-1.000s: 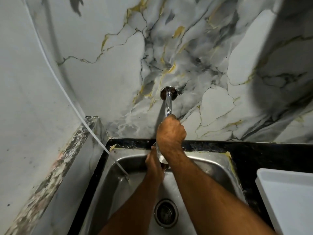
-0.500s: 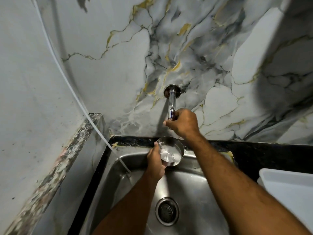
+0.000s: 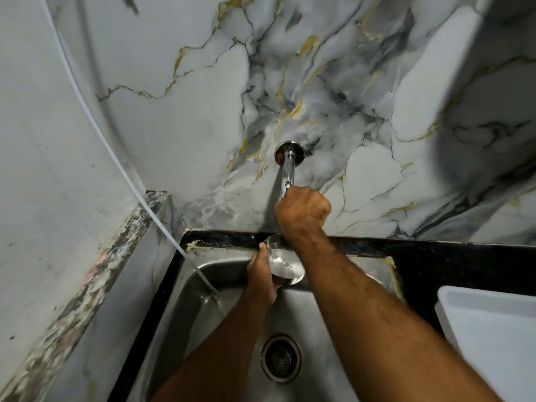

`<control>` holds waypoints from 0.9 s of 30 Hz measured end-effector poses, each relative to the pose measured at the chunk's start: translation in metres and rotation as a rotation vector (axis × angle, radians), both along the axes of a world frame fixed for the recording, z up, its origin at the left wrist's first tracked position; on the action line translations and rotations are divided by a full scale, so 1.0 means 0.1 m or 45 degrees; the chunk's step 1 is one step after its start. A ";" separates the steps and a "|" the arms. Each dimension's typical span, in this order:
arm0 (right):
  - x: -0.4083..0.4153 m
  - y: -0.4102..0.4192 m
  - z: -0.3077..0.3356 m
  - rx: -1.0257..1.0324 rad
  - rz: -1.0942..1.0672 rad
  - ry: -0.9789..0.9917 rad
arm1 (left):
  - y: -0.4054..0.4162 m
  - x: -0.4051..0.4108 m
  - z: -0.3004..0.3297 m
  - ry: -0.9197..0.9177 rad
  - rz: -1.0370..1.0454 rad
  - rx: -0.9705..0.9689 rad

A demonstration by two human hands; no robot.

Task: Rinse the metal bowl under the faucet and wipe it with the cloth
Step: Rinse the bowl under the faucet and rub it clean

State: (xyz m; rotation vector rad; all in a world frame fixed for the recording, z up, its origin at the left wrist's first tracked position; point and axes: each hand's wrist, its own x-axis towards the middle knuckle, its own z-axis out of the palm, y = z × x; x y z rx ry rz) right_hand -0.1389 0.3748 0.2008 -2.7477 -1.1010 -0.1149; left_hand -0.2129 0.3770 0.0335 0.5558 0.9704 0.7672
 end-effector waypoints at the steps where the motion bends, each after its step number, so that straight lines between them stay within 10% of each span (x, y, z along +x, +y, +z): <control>1: -0.01 0.02 0.01 -0.015 -0.039 0.085 | -0.02 0.02 -0.01 0.015 -0.002 -0.010; 12: 0.56 -0.19 0.15 0.272 0.389 0.970 | -0.08 0.11 -0.09 0.001 -0.104 -0.177; 27: 0.56 -0.19 0.05 0.324 0.370 0.969 | -0.27 -0.03 -0.13 0.025 -0.350 -0.223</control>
